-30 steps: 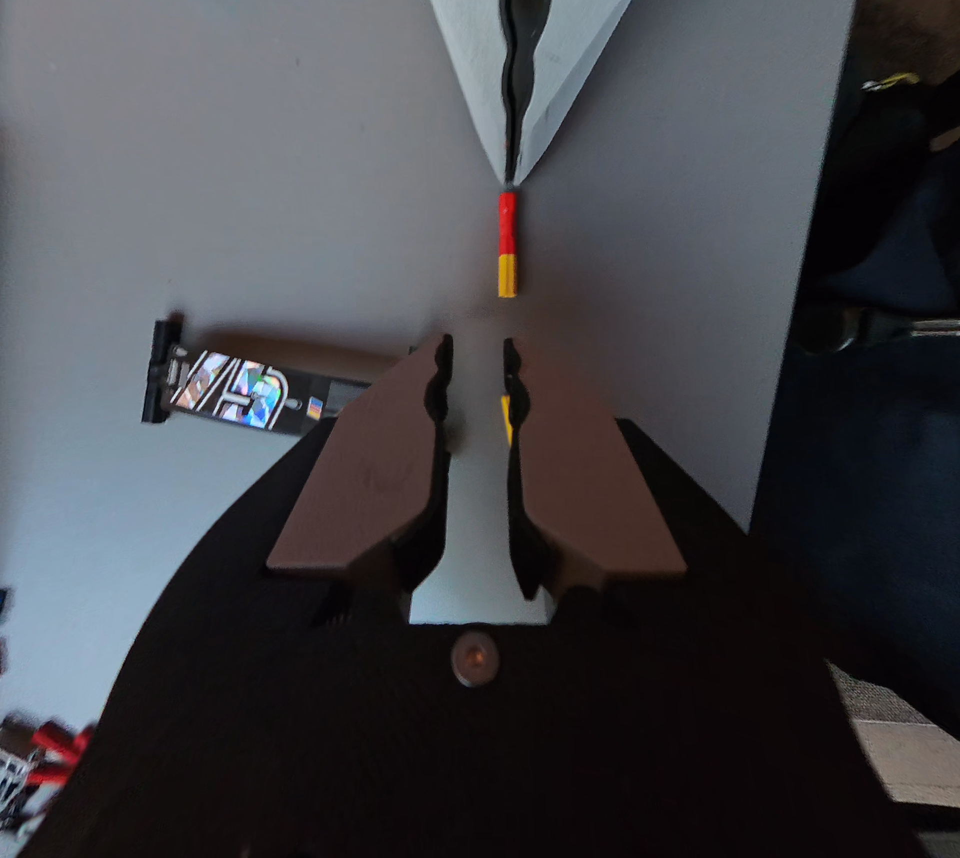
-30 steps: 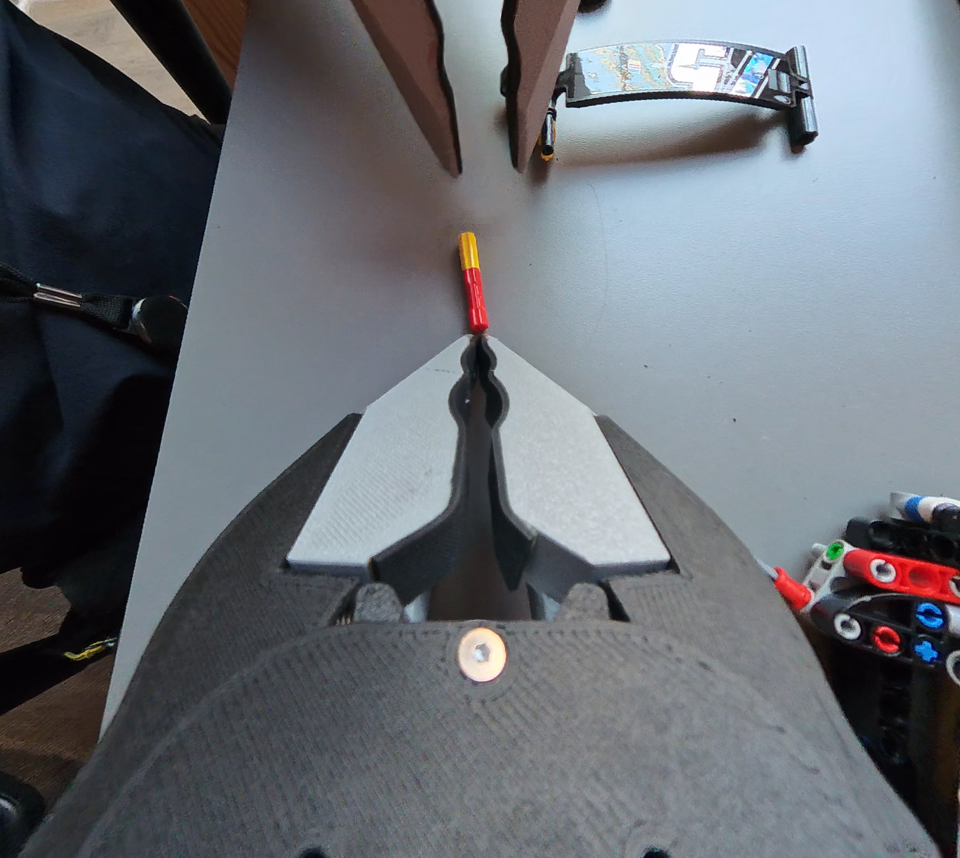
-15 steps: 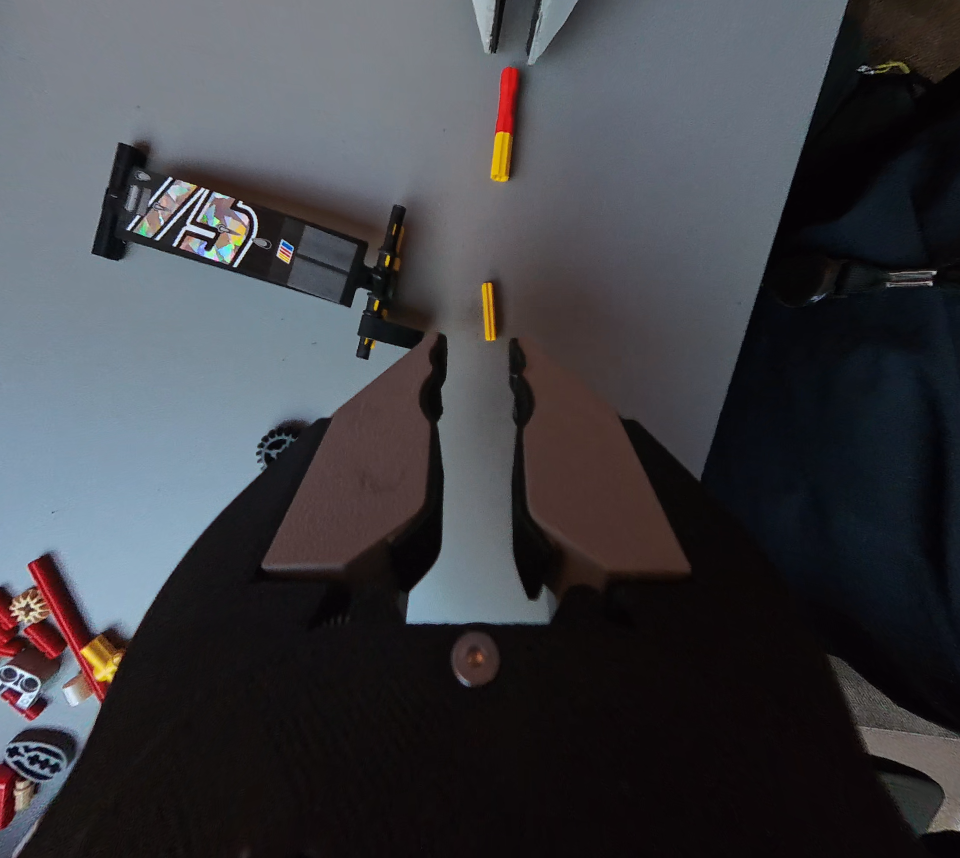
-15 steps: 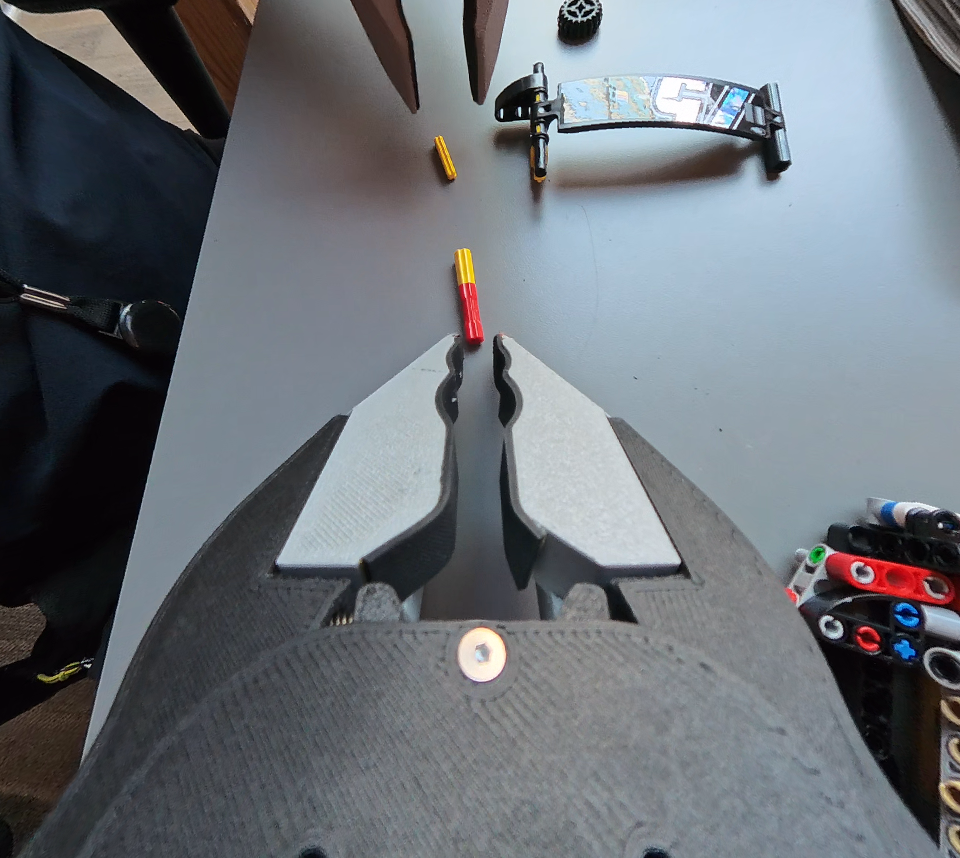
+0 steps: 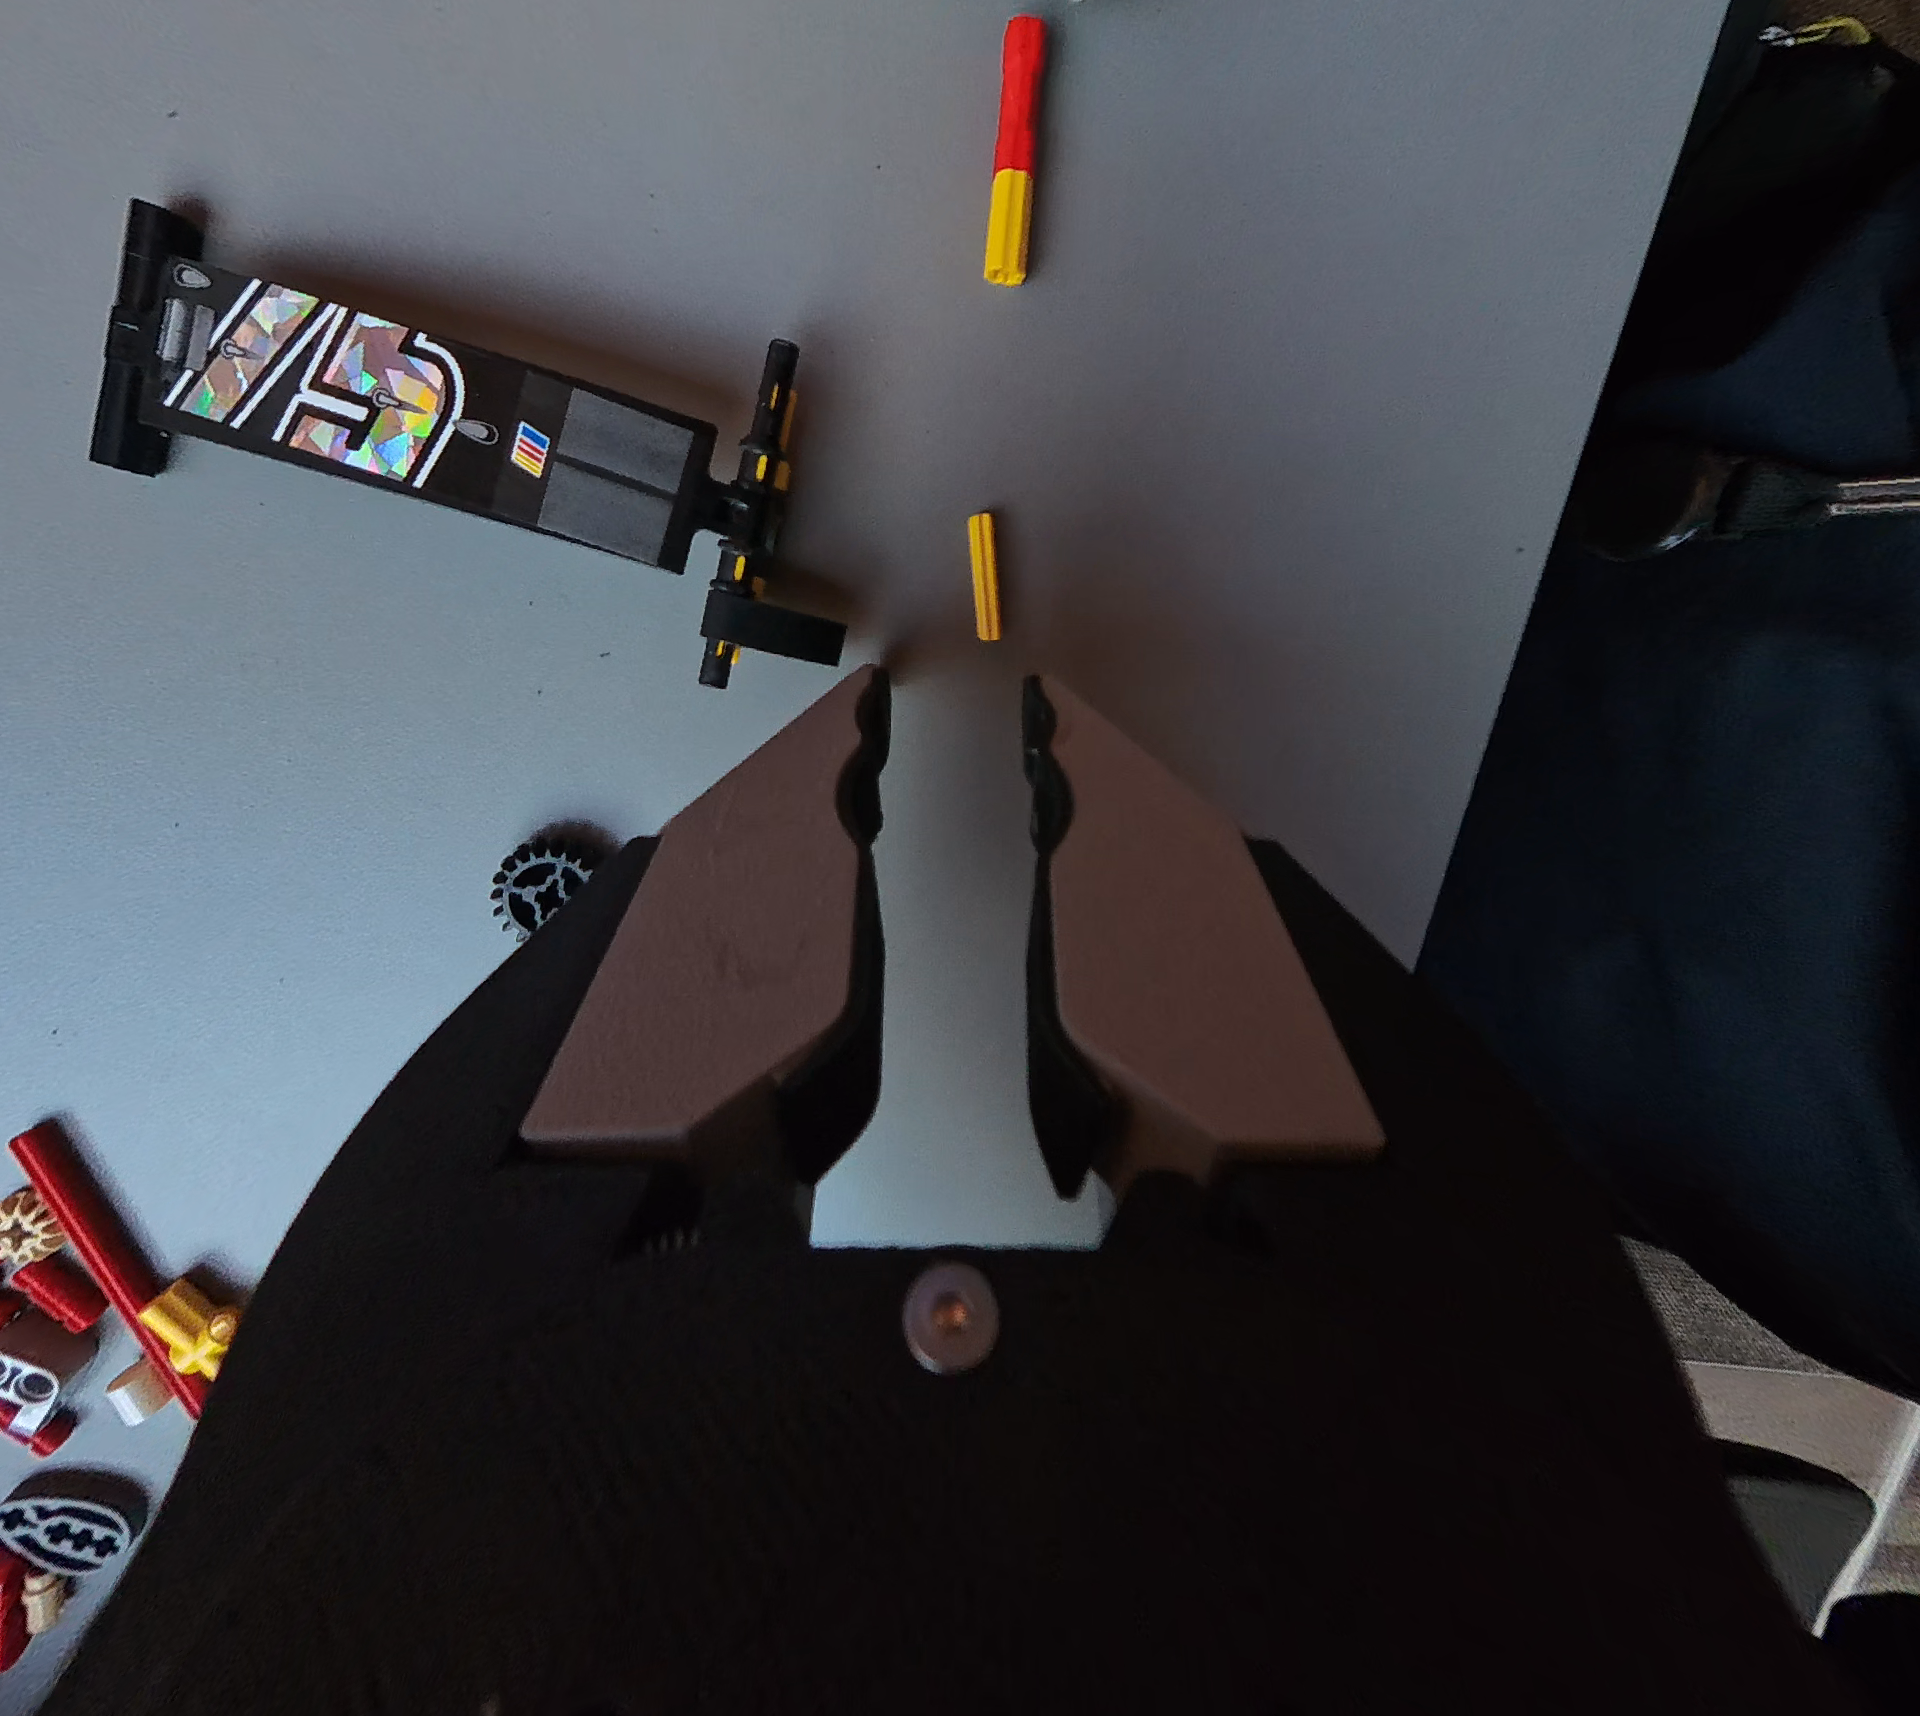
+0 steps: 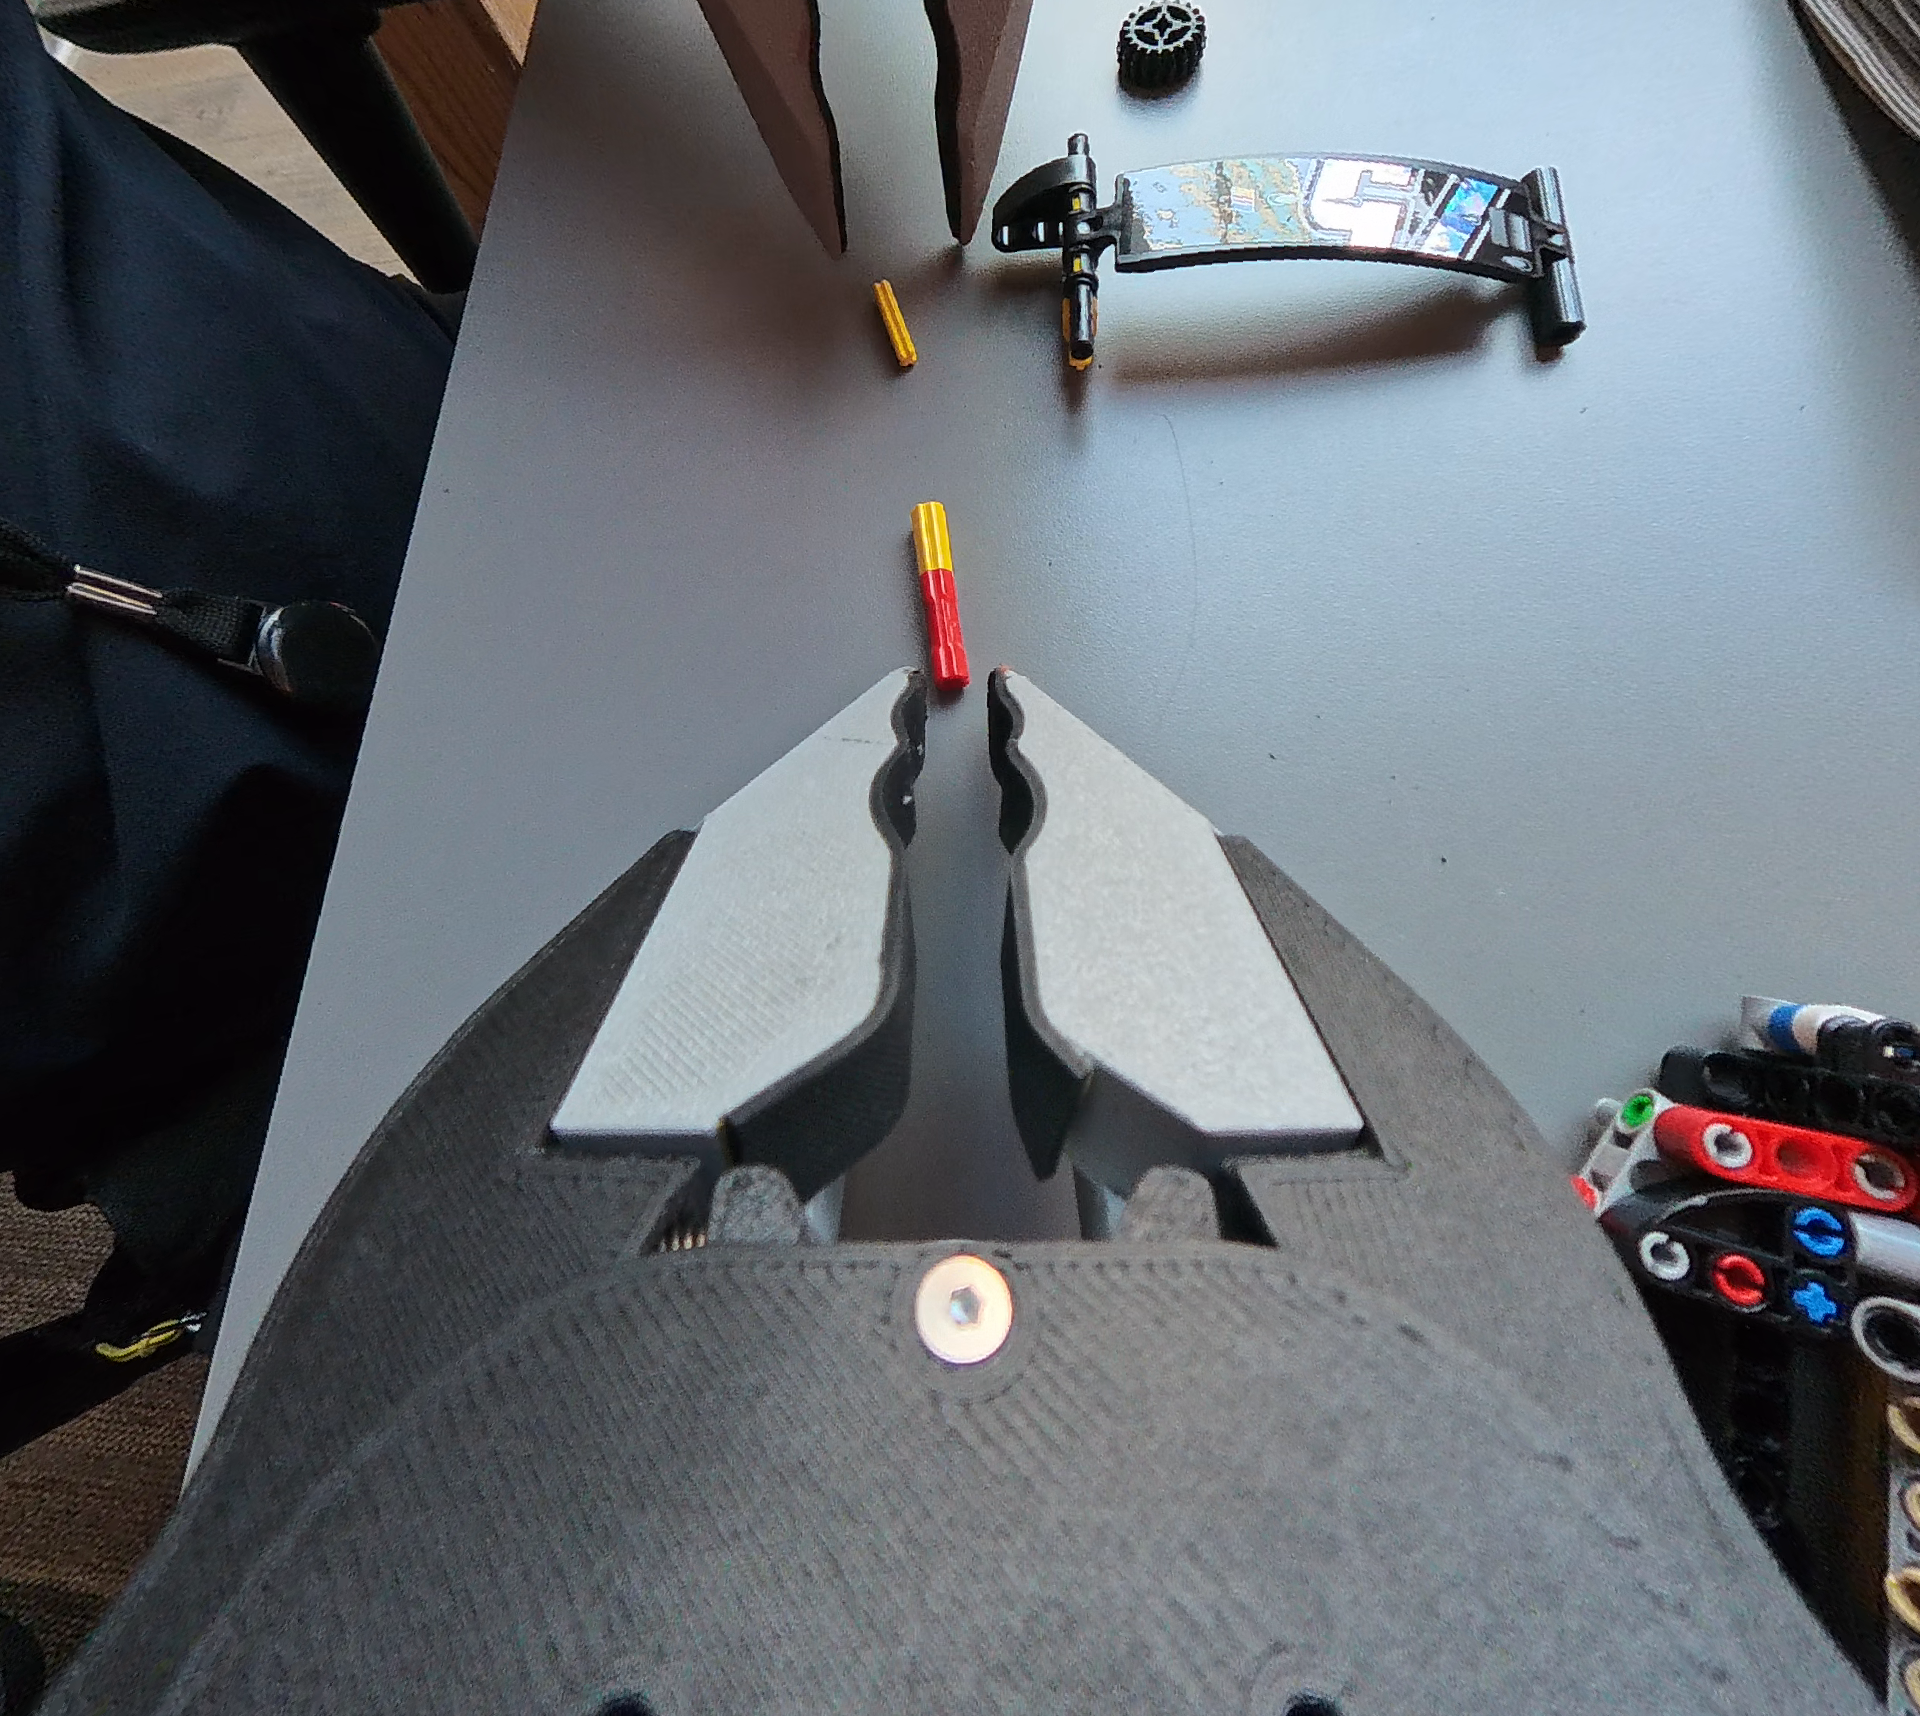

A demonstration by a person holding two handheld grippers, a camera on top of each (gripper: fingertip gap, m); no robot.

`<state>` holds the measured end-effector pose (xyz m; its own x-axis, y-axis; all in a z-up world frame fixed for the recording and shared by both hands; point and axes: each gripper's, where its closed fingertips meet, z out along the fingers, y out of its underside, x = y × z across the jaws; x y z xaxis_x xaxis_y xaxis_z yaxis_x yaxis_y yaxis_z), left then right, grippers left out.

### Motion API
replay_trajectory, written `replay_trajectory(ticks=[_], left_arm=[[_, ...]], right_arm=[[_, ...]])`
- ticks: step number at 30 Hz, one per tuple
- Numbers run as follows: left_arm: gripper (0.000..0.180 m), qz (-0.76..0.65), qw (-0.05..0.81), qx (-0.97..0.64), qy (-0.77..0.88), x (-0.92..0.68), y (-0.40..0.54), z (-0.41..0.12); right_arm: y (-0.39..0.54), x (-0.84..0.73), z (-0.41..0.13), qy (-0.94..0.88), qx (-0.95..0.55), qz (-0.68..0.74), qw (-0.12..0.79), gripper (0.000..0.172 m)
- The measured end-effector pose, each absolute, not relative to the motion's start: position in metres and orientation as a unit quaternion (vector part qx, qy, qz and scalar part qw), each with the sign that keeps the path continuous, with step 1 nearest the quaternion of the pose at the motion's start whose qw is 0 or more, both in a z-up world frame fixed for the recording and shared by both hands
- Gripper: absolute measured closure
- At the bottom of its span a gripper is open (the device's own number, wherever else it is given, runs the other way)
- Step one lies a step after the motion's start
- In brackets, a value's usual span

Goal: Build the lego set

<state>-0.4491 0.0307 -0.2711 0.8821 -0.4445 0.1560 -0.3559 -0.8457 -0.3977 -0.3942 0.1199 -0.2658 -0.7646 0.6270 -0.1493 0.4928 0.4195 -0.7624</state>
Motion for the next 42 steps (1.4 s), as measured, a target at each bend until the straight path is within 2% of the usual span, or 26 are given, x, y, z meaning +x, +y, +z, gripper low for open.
replay_trajectory(ticks=[8, 15, 20, 28, 32, 42], left_arm=[[0.159, -0.108, 0.177, -0.954, 0.216, -0.457, 0.027, -0.271], [0.163, -0.152, 0.212, -0.947, 0.190, -0.455, 0.029, -0.253], [0.161, -0.130, 0.191, -0.947, 0.222, -0.443, 0.033, -0.270], [0.179, -0.141, 0.211, -0.942, 0.221, -0.433, 0.045, -0.274], [0.179, -0.181, 0.225, -0.932, 0.217, -0.423, 0.051, -0.273], [0.179, -0.179, 0.249, -0.928, 0.214, -0.421, 0.058, -0.273]], right_arm=[[0.119, -0.394, -0.266, -0.838, -0.334, 0.424, 0.074, 0.162], [0.118, -0.393, -0.265, -0.840, -0.328, 0.425, 0.075, 0.162], [0.114, -0.395, -0.266, -0.844, -0.323, 0.419, 0.083, 0.157], [0.095, -0.401, -0.270, -0.857, -0.304, 0.404, 0.098, 0.155], [0.095, -0.408, -0.273, -0.859, -0.312, 0.392, 0.106, 0.167], [0.095, -0.402, -0.272, -0.855, -0.313, 0.409, 0.056, 0.168]])
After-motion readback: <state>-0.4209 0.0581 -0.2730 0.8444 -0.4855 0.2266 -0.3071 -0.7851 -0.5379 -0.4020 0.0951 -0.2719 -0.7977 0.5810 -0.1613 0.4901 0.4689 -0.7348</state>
